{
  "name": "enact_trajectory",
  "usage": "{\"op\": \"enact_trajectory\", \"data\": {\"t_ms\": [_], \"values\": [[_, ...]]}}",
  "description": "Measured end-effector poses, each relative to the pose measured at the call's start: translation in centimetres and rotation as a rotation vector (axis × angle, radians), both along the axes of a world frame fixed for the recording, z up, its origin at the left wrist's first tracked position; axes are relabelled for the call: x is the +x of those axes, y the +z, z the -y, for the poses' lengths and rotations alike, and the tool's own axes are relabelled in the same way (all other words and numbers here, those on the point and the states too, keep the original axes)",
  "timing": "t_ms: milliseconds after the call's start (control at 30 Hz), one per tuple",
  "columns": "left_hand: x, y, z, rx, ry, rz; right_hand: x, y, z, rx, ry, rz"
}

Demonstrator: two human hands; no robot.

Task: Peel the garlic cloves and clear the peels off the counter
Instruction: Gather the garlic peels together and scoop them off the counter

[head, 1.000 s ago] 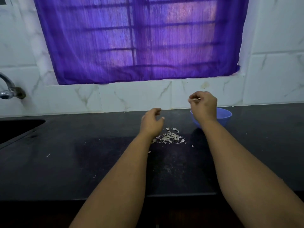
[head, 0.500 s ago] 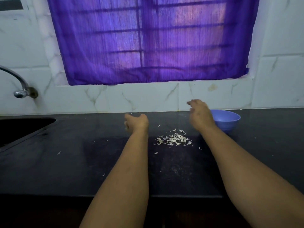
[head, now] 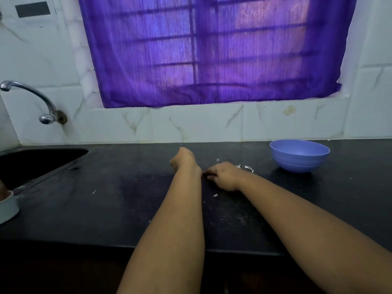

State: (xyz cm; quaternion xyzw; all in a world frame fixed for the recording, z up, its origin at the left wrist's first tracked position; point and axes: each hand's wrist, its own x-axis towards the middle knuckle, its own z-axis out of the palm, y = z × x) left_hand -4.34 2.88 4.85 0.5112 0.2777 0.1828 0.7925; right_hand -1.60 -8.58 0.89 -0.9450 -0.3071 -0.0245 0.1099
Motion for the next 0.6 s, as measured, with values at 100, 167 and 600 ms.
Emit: {"op": "enact_trajectory", "data": {"t_ms": [100, 167, 600], "values": [[0.5, -0.3, 0.2, 0.039, -0.050, 0.044, -0.2, 2.0, 2.9, 0.126, -0.090, 0.010], [0.4, -0.3, 0.7, 0.136, -0.080, 0.048, -0.2, 2.8, 5.5, 0.079, -0.166, -0.076], [1.2, -1.8, 2.1, 0.952, -0.449, -0.139, -0.5, 2.2, 2.4, 0.061, -0.433, 0.069]]}}
